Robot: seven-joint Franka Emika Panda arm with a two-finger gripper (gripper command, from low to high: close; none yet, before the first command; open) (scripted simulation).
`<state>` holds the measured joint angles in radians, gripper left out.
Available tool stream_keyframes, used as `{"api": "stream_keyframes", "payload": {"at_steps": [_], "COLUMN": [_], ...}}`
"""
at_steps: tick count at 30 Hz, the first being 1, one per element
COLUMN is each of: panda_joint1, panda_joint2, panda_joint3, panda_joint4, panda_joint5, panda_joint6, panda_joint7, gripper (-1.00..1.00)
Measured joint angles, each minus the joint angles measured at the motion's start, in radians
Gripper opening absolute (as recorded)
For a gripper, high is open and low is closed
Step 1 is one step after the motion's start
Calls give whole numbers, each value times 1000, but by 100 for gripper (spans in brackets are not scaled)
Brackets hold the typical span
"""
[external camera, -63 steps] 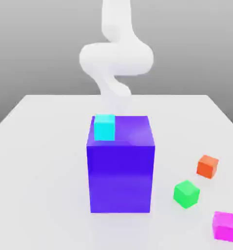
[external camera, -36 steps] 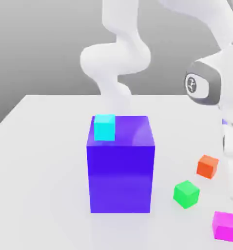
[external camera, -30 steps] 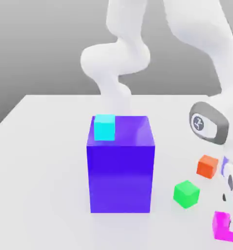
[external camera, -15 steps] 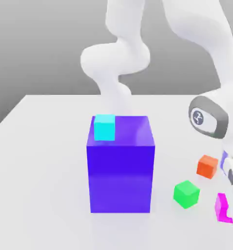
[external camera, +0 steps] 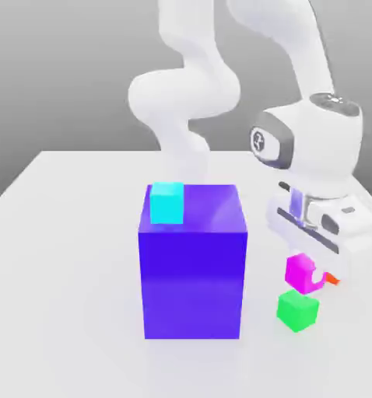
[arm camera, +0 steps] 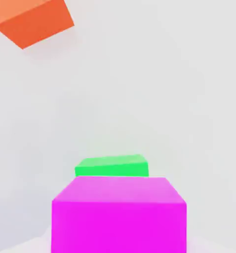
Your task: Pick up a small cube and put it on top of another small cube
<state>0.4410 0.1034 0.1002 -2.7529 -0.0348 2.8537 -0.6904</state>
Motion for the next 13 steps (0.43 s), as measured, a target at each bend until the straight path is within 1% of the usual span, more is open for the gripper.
{"api": "stream_keyframes", "payload": {"at_steps": [1, 8, 13], "panda_joint1": [4, 3, 16], "panda_joint2": [21, 19, -136], "panda_joint3": [-6, -5, -2], "panda_joint4": [1, 1, -7], "panda_joint5": [-8, -7, 43], "panda_joint6": [20, 20, -125], "panda_joint7": [5, 5, -31], "gripper": [100, 100, 100]}}
